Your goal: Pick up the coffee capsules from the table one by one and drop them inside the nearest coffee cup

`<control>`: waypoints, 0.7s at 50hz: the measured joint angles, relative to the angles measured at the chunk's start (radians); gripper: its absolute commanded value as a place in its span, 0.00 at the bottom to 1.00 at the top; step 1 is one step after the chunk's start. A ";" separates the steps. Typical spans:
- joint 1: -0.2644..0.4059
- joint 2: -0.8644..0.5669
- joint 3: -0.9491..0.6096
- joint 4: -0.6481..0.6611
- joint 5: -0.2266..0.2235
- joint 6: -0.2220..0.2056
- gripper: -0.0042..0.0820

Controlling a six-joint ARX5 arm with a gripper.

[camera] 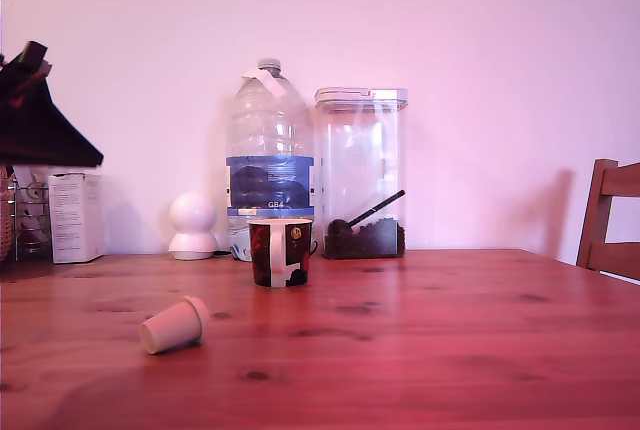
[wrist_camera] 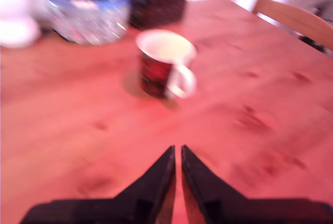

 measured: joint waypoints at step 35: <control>-0.273 -0.270 -0.211 -0.173 -0.204 -0.038 0.07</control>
